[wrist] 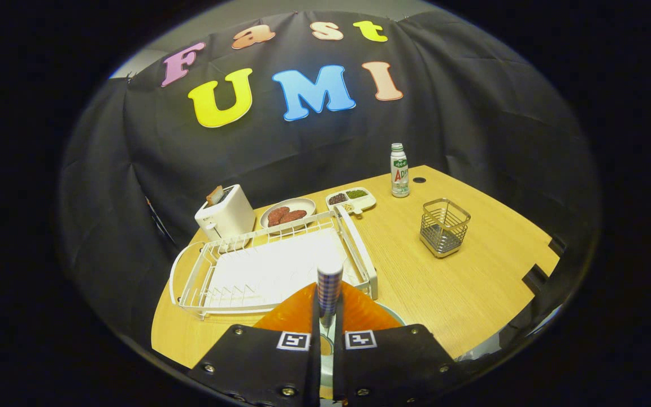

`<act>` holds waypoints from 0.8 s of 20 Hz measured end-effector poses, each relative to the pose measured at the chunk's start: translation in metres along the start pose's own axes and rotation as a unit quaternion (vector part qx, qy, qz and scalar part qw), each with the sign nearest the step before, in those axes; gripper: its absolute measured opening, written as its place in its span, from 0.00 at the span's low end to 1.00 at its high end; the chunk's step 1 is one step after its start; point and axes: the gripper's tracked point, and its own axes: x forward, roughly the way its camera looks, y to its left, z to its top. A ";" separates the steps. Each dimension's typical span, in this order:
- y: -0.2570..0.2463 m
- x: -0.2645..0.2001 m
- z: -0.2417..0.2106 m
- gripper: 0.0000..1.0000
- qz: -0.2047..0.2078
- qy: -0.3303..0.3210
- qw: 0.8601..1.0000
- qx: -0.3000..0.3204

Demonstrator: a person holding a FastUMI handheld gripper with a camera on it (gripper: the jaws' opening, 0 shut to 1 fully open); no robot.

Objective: Take the plate from the dish rack, then take the spoon from the basket and place it into the plate.

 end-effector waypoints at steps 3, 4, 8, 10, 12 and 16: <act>-0.002 0.004 -0.008 0.08 0.000 0.006 1.000 0.004; -0.005 0.005 -0.011 0.12 -0.003 0.011 1.000 0.004; -0.007 0.007 -0.011 0.15 -0.004 0.013 1.000 0.005; -0.009 0.004 -0.003 0.19 -0.005 0.005 1.000 0.009; -0.009 0.006 0.005 0.19 -0.002 -0.004 1.000 0.013; -0.018 0.009 0.020 0.21 -0.011 -0.014 1.000 0.016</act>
